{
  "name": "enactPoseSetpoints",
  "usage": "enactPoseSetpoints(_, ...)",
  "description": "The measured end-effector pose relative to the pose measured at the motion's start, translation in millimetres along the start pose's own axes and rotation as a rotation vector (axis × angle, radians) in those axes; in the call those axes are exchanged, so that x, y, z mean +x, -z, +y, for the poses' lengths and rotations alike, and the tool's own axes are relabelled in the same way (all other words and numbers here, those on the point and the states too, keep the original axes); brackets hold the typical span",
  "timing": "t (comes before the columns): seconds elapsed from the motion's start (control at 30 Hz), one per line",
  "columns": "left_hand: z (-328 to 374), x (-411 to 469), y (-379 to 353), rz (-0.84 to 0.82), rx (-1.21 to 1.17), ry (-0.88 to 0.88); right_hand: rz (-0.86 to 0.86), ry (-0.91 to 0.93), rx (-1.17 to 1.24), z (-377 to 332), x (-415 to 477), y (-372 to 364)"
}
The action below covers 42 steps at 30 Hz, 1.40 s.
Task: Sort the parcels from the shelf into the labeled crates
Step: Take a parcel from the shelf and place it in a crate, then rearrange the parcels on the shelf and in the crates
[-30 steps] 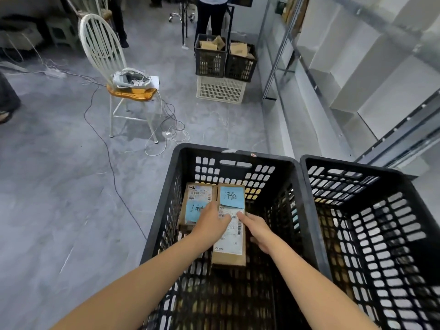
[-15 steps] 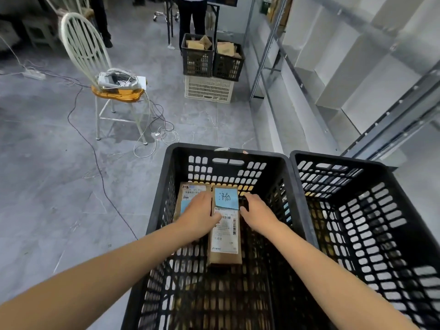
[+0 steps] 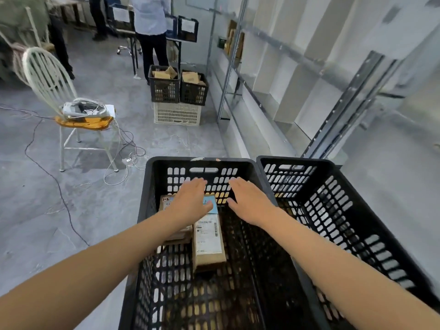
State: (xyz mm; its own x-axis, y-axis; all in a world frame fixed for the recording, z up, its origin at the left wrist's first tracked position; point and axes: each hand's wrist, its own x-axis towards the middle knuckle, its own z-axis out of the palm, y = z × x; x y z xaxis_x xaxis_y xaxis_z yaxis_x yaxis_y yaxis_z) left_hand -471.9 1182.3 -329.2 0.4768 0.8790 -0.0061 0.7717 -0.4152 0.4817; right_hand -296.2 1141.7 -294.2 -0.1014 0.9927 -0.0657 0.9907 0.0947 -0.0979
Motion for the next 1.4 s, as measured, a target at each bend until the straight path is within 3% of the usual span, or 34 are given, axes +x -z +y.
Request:
enactPoseSetpoints(0.23,68,-38,15,-0.003,-0.026,-0.147,0.089,-0.134,0.027,22,-78,51)
enactPoseSetpoints(0.5,176,-104,13,-0.036,-0.05,-0.354,0.214,-0.395,0.071,47,-236,79)
enactPoseSetpoints(0.67,268,-154,-18,-0.085,-0.086,-0.565,0.256,-0.63,0.123,57,-361,87)
enactPoseSetpoints(0.87,356,-246,-86,-0.286,0.0,-0.879,0.304,-0.939,0.177,51,-516,74)
enactPoseSetpoints(1.13,493,-357,-116,-0.318,-0.159,-1.195,0.48,-1.289,0.085,19,-711,84)
enactPoseSetpoints(1.3,559,-432,-130,-0.289,-0.125,-1.514,0.561,-1.494,0.026,-8,-809,93)
enactPoseSetpoints(1.4,600,-480,-136,-0.344,-0.141,-1.604,0.592,-1.623,-0.02,-27,-864,100)
